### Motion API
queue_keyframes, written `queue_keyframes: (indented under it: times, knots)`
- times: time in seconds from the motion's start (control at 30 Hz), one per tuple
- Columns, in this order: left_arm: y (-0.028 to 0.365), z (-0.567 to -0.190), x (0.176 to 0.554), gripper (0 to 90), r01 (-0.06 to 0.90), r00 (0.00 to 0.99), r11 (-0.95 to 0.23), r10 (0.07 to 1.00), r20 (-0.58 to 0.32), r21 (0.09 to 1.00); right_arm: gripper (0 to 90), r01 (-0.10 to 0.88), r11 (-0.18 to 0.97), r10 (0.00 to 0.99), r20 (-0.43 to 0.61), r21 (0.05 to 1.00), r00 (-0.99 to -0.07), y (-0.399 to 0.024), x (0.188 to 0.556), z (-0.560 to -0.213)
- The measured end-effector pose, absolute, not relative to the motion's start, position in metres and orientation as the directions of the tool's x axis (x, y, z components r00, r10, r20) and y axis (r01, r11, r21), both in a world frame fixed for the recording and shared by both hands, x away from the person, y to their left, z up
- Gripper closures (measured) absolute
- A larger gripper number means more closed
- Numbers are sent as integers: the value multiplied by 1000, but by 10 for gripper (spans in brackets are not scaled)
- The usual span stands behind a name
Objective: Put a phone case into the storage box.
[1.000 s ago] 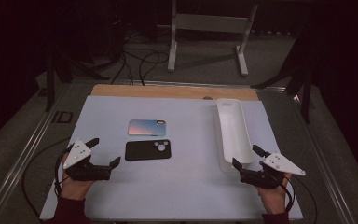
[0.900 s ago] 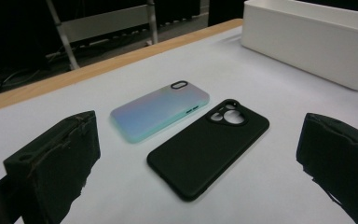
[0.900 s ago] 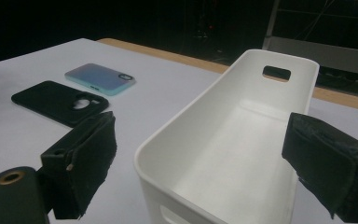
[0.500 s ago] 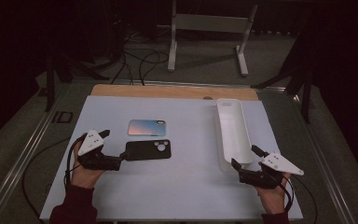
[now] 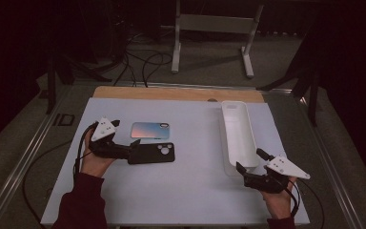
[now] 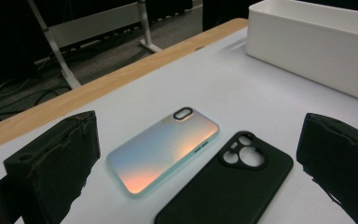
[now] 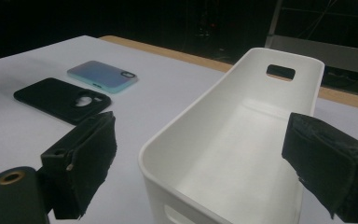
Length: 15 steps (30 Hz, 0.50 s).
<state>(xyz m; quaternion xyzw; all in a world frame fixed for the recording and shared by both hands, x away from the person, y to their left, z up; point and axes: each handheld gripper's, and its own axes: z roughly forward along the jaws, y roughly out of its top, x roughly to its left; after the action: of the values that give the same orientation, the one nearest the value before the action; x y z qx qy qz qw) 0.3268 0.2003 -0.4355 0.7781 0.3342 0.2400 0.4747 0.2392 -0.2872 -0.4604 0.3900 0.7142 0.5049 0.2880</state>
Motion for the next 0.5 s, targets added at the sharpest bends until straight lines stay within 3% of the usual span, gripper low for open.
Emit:
queue_keyframes:
  times: [0.5]
  knots:
    - [194, -431, 359, 0, 311, 662, -306, 749, 26, 900, 94, 268, 185, 846, -15, 945, -532, -286, 239, -460]
